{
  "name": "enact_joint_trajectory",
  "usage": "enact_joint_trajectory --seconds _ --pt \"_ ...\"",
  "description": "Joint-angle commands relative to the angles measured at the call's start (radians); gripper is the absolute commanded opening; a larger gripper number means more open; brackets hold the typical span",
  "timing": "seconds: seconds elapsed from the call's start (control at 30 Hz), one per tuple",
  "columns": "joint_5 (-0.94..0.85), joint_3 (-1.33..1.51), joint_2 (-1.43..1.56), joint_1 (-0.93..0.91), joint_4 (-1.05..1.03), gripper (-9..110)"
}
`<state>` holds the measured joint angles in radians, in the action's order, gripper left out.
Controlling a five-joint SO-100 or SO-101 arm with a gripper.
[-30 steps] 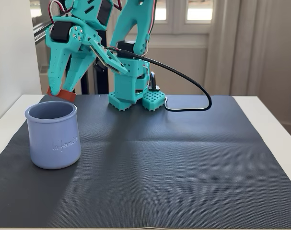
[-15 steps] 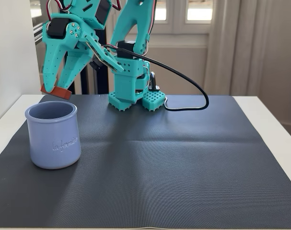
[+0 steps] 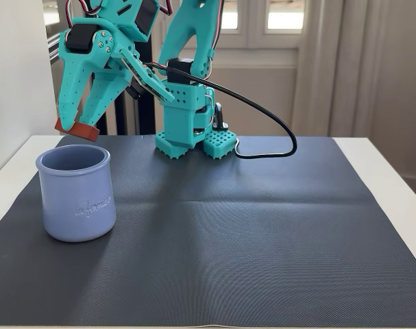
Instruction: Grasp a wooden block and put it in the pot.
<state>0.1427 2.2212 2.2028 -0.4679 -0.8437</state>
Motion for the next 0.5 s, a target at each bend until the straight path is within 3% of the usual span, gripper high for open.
enact_joint_trajectory --seconds 0.0,0.17,0.3,0.47 --pt "-0.003 -0.002 0.020 -0.005 0.003 13" --pt "0.003 0.009 0.020 -0.005 0.011 11" --pt "0.000 0.009 0.025 0.003 0.012 -1" --pt "-0.003 0.011 0.034 0.028 0.002 0"
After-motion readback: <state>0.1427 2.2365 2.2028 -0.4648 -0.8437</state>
